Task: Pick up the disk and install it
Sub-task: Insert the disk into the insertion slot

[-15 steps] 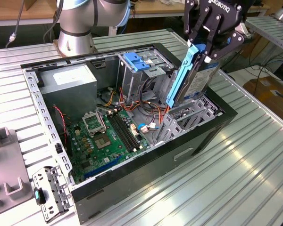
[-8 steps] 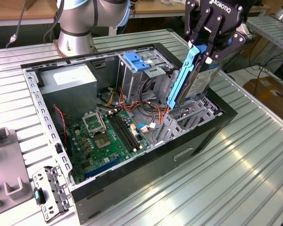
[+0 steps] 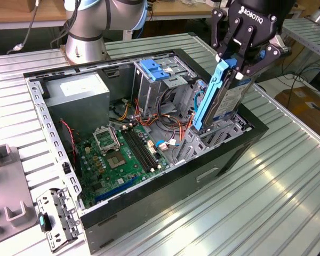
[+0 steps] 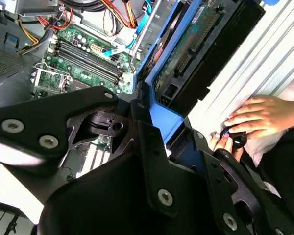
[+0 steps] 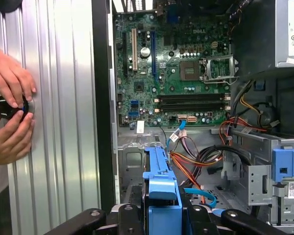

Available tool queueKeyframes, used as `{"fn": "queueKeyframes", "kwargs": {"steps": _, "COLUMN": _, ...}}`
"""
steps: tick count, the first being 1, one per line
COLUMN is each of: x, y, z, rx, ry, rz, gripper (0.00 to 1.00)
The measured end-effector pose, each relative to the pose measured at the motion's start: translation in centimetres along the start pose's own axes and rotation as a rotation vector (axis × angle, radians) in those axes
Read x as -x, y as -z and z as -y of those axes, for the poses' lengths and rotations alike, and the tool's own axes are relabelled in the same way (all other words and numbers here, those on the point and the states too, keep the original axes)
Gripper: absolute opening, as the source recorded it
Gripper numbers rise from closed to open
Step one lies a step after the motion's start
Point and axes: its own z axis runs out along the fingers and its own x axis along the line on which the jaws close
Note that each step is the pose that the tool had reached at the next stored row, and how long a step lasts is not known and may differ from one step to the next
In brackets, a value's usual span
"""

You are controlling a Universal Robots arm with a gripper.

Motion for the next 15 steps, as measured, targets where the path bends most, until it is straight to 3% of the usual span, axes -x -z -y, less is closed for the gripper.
{"fn": "queueKeyframes", "kwargs": {"steps": 5, "x": 0.08, "y": -0.61, "z": 0.36, "rx": 0.0026, "ry": 0.0, "rz": 0.0004, "gripper": 0.37}}
{"fn": "queueKeyframes", "kwargs": {"steps": 9, "x": 0.55, "y": -1.07, "z": 0.44, "rx": 0.0045, "ry": 0.001, "rz": 0.0073, "gripper": 0.37}}
{"fn": "queueKeyframes", "kwargs": {"steps": 15, "x": 0.74, "y": -1.71, "z": 0.84, "rx": 0.0071, "ry": 0.001, "rz": 0.0072, "gripper": 0.37}}
